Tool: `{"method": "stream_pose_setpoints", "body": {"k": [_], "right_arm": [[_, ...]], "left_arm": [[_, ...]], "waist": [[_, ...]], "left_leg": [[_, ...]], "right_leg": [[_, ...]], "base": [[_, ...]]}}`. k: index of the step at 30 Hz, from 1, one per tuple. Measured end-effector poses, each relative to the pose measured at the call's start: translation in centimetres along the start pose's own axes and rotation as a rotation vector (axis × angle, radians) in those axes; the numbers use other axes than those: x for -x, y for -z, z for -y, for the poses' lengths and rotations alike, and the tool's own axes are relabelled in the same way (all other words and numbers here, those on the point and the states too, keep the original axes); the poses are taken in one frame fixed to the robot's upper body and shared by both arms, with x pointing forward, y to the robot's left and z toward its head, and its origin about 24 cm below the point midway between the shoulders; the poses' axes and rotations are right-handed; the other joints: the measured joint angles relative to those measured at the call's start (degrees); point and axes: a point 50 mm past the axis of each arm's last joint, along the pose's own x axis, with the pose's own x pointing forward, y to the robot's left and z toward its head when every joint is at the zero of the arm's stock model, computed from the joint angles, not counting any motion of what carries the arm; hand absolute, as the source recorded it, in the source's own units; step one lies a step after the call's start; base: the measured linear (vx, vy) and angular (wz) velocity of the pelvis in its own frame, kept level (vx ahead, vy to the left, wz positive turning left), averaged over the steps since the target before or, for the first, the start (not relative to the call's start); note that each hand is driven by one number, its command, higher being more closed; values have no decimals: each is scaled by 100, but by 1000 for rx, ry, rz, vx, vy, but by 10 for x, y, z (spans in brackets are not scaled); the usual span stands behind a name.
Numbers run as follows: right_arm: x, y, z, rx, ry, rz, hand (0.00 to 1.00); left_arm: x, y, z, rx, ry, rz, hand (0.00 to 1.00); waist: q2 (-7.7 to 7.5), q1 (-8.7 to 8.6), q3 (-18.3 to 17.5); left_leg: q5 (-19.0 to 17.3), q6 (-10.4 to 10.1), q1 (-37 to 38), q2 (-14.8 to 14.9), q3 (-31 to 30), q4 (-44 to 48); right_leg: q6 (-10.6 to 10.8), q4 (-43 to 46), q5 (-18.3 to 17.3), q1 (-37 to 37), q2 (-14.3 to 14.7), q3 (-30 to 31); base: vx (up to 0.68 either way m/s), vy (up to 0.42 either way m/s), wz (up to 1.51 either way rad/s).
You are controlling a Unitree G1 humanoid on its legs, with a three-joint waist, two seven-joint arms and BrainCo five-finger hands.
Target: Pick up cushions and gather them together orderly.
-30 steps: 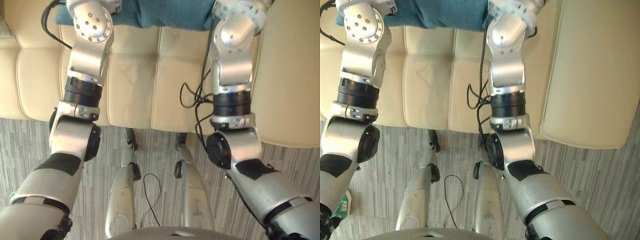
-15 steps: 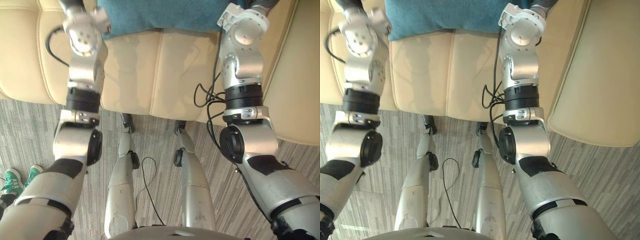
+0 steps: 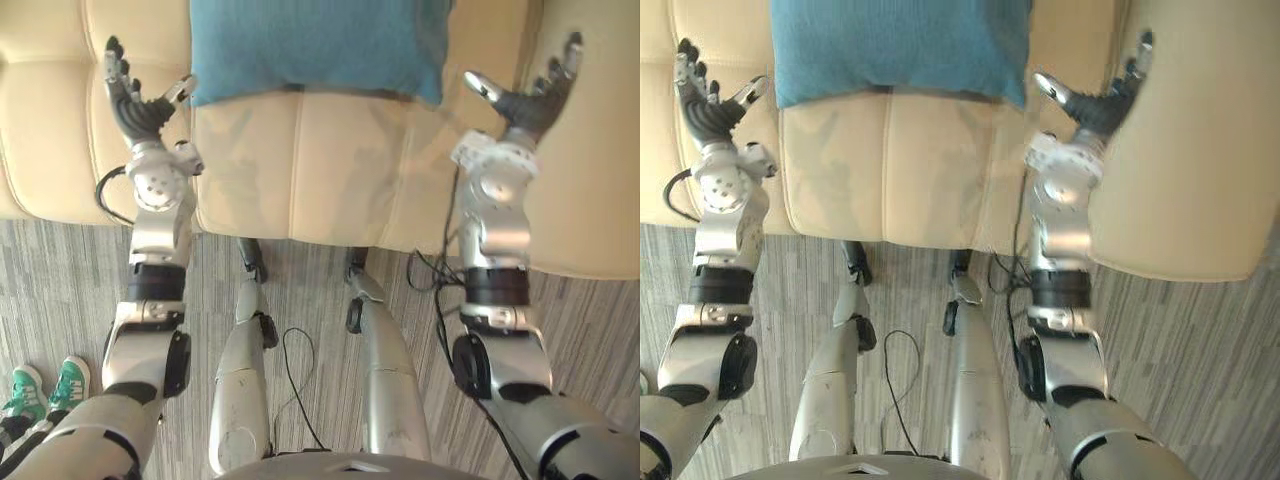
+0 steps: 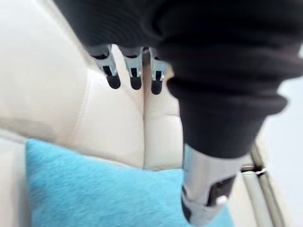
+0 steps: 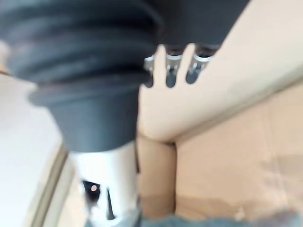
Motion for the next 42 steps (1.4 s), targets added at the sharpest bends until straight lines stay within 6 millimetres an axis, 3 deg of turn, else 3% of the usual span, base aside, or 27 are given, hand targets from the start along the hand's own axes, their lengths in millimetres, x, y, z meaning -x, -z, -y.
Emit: {"method": "stream_pose_setpoints", "body": {"k": [2, 3, 4, 6, 8, 10, 12, 14, 20, 24, 28, 33, 38, 40, 41, 42], "right_arm": [[18, 6, 31, 95, -9, 27, 0], [24, 8, 38, 129, -24, 32, 0], [40, 13, 50, 168, -65, 15, 0], [54, 22, 59, 233, -108, -17, 0], [80, 42, 72, 286, -154, -124, 0], [104, 59, 76, 311, -201, -226, 0], [138, 90, 83, 352, -273, -400, 0], [183, 123, 97, 441, -347, -612, 0], [281, 180, 146, 548, -344, -1142, 0], [325, 190, 174, 567, -257, -1383, 0], [351, 190, 180, 577, -253, -1498, 0], [352, 192, 178, 572, -272, -1530, 0], [340, 198, 165, 556, -296, -1495, 0], [338, 199, 161, 556, -312, -1484, 0], [335, 200, 157, 559, -338, -1471, 0], [333, 202, 151, 558, -365, -1458, 0]], "left_arm": [[21, 15, -28, -37, -22, -24, 0], [29, 21, -37, -54, -22, -41, 0], [49, 37, -53, -94, -10, -100, 0], [70, 55, -65, -119, 8, -183, 0], [112, 85, -80, -118, 3, -349, 0], [145, 108, -91, -123, 1, -491, 0], [189, 133, -106, -163, -5, -679, 0], [231, 154, -117, -218, 21, -863, 0], [314, 186, -140, -285, -28, -1249, 0], [354, 190, -157, -328, -73, -1428, 0], [375, 188, -167, -375, -65, -1519, 0], [379, 188, -168, -408, -32, -1537, 0], [379, 189, -169, -416, -25, -1551, 0], [369, 191, -169, -427, -12, -1527, 0], [364, 193, -169, -431, -11, -1518, 0], [360, 193, -171, -441, -12, -1515, 0]], "waist": [[1, -29, -3], [1, -33, -5], [3, -31, -20], [-2, -30, -52], [-12, -28, -357], [-28, -19, -411], [-53, -12, -789], [-95, 29, -1195], [-136, -8, -1721], [-159, -19, -1895], [-224, 4, -1980], [-240, -28, -2028], [-314, -21, -1979], [-397, -25, -1841], [-389, 15, -1794], [-260, 37, -1713]], "left_leg": [[-213, 7, 382, -6, 2, 133], [-262, 14, 516, -1, 2, 163], [-368, 0, 777, 19, 4, 232], [-436, 6, 1031, 38, 1, 266], [-566, 9, 1253, 77, 6, 342], [-672, -39, 1726, 110, 79, 372], [-867, -74, 2155, 139, 168, 436], [-1128, -114, 2559, 190, 273, 588], [-1298, -148, 3306, 138, 284, 459], [-1296, -156, 3575, 29, 315, 195], [-1290, -168, 3802, -55, 391, -19], [-1317, -173, 3979, -134, 473, -32], [-1401, -160, 4138, -202, 783, -27], [-1579, -52, 4096, -246, 685, 157], [-1745, 58, 3945, -264, 382, 386], [-1754, 178, 3836, -78, 453, 512]], "right_leg": [[-4, 111, -185, 397, -36, -9], [-28, 121, -243, 535, -37, -15], [4, 111, -343, 826, -38, -60], [-5, 86, -404, 1115, -30, -95], [16, -28, -407, 1414, 3, -121], [40, -163, -404, 1935, 57, -113], [78, -354, -436, 2410, 91, -72], [97, -575, -461, 2916, 160, -4], [190, -1256, -333, 3852, 175, 24], [236, -1807, -74, 4238, 157, 62], [277, -2051, 71, 4436, 147, 203], [301, -2127, 111, 4556, 110, 358], [306, -2032, 190, 4470, 96, 702], [210, -1744, 249, 4322, 94, 657], [-20, -1613, 415, 4162, 162, 609], [-104, -1451, 374, 4088, 193, 442]], "base": [[14, -118, 4], [68, -106, 1], [71, -88, -2], [83, -84, -1], [121, -63, -5], [129, -42, -16], [156, -7, -24], [172, 4, -27], [59, 39, -6], [27, 47, -5], [23, 31, -11], [14, 19, -14], [-15, 26, -33], [-61, 25, -46], [-137, 24, -71], [-125, 20, -58]]}}
